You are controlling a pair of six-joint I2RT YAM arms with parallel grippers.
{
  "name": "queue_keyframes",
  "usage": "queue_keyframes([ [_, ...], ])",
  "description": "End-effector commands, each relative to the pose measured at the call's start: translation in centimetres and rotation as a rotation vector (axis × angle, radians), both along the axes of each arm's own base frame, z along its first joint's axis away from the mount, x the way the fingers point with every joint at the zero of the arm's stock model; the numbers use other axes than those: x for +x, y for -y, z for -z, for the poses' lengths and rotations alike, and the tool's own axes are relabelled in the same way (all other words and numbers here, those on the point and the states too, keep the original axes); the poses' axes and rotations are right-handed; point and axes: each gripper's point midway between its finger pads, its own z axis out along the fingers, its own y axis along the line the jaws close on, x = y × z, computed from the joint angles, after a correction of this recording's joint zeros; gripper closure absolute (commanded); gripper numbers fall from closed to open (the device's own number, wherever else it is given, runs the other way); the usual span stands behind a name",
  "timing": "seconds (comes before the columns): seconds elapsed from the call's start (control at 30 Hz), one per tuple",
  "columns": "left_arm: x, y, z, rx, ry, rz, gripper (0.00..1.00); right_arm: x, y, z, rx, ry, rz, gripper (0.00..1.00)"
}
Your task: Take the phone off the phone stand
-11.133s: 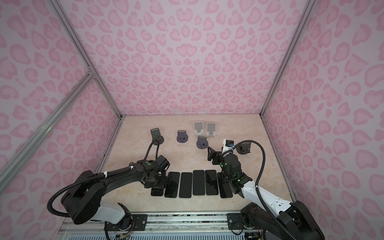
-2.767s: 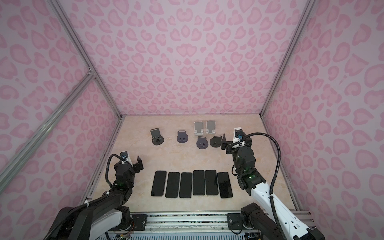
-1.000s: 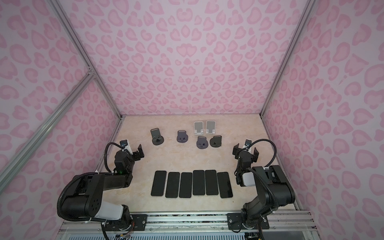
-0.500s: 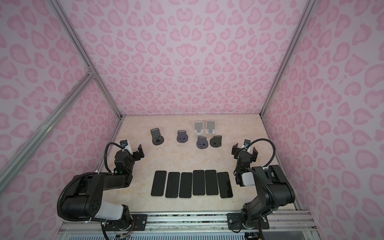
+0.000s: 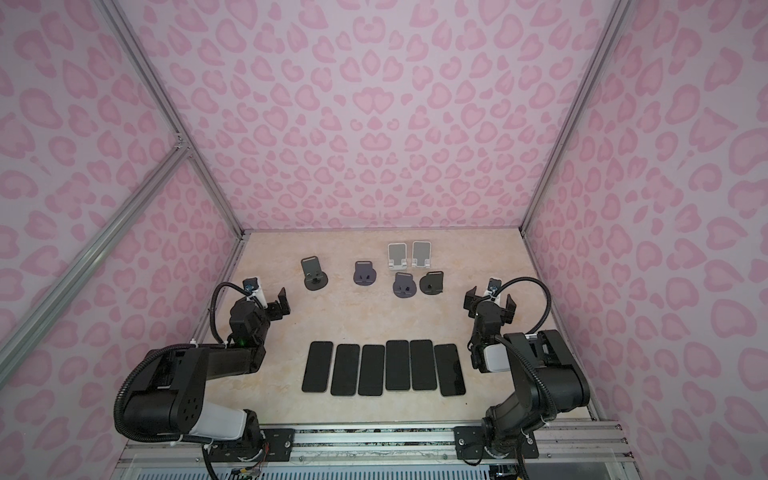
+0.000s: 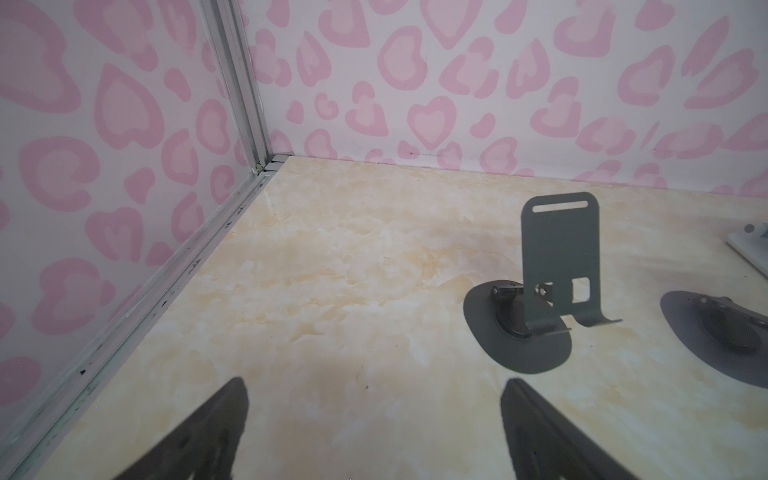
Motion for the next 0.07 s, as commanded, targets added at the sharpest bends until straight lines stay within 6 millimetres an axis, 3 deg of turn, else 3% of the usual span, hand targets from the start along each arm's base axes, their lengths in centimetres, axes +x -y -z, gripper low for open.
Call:
queue_keyframes([
  [0.0, 0.21, 0.14, -0.22, 0.007, 0.006, 0.012, 0.02, -0.08, 0.15, 0.17, -0.005, -0.007, 0.011, 0.00],
  [0.03, 0.16, 0.16, -0.15, 0.007, 0.005, 0.013, 0.02, -0.09, 0.12, 0.22, -0.005, -0.008, 0.010, 0.00],
])
